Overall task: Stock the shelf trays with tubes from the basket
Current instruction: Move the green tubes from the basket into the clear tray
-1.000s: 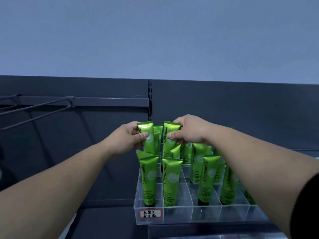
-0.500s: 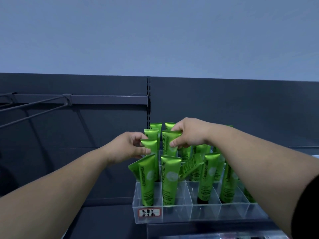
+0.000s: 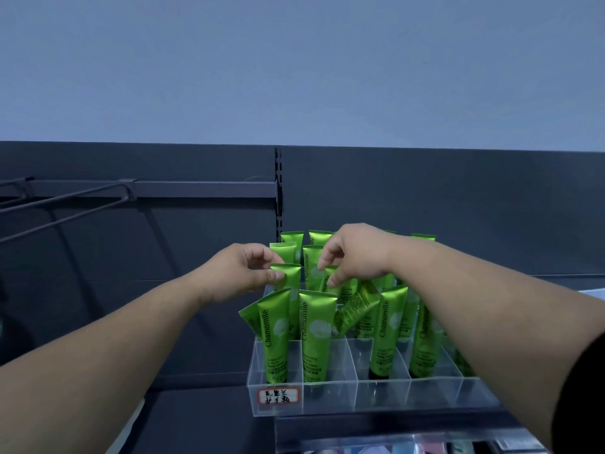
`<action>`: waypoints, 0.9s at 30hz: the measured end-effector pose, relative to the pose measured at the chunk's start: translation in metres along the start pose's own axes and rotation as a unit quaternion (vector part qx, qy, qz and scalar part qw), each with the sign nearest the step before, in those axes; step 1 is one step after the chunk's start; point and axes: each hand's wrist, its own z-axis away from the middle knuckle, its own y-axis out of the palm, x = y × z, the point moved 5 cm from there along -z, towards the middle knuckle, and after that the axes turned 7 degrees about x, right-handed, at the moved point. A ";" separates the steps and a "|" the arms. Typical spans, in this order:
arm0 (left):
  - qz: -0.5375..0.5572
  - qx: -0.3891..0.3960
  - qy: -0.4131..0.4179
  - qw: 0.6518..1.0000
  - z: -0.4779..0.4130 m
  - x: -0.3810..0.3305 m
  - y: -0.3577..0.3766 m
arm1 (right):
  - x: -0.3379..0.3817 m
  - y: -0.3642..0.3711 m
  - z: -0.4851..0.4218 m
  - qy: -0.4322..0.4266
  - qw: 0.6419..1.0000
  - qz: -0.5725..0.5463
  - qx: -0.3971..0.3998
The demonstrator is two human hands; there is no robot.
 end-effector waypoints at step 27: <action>-0.139 0.016 -0.086 0.986 0.046 -0.010 0.002 | 0.014 0.018 0.025 -0.036 0.963 0.263 0.039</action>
